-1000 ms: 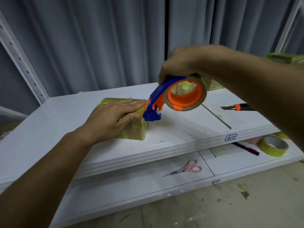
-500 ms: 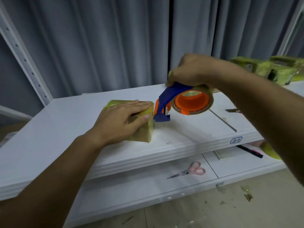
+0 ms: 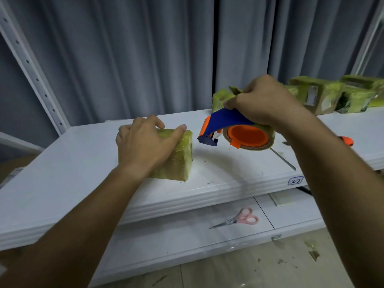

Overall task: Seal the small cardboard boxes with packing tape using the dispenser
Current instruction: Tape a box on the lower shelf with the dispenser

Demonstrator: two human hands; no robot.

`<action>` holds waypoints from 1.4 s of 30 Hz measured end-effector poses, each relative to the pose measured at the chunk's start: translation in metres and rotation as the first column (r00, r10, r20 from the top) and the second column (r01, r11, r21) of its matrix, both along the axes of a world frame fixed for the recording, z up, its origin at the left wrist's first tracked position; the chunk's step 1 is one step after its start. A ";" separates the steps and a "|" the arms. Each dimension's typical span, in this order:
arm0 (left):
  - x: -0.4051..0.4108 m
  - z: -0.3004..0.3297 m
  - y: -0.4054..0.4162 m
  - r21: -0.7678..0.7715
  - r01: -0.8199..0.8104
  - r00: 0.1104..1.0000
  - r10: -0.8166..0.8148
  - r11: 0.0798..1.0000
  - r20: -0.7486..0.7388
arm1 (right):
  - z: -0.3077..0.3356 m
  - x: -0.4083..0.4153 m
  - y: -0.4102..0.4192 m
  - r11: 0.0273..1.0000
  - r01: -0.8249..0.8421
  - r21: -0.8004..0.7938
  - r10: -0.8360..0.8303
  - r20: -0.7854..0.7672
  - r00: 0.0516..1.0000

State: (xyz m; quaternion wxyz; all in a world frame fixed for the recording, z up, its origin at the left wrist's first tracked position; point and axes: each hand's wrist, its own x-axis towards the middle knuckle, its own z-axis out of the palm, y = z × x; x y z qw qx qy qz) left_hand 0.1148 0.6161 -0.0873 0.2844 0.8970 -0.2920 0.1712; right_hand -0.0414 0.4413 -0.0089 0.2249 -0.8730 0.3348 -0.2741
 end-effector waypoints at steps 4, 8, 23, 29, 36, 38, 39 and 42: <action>-0.002 -0.002 -0.005 0.120 -0.039 0.991 0.053 0.992 -0.120 | -0.001 0.000 -0.001 1.000 -0.010 0.004 0.010 0.015 1.000; 0.002 -0.003 -0.004 0.202 0.003 0.993 0.022 0.979 -0.117 | -0.003 -0.001 -0.003 1.000 -0.029 0.001 0.029 0.027 0.999; 0.003 0.001 0.002 0.091 0.180 0.962 -0.156 0.979 -0.225 | -0.002 -0.004 -0.007 0.998 -0.057 -0.028 0.059 0.047 0.997; 0.013 0.010 0.017 0.230 0.234 0.953 -0.177 0.945 -0.246 | 0.001 -0.010 -0.008 0.995 -0.104 0.007 0.103 0.100 0.990; 0.020 0.006 0.019 0.010 0.484 0.859 -0.473 0.875 -0.197 | 0.001 -0.001 0.006 0.990 -0.135 0.034 0.123 0.235 0.964; 0.023 0.002 0.022 0.000 0.457 0.879 -0.452 0.889 -0.155 | 0.002 0.004 0.011 0.990 -0.135 0.027 0.124 0.254 0.959; 0.024 0.003 0.024 0.012 0.414 0.900 -0.408 0.910 -0.150 | 0.002 0.006 0.013 0.990 -0.138 0.023 0.128 0.259 0.957; 0.030 0.007 0.030 0.002 0.391 0.904 -0.384 0.920 -0.190 | 0.002 0.010 0.018 0.986 -0.164 0.009 0.155 0.283 0.947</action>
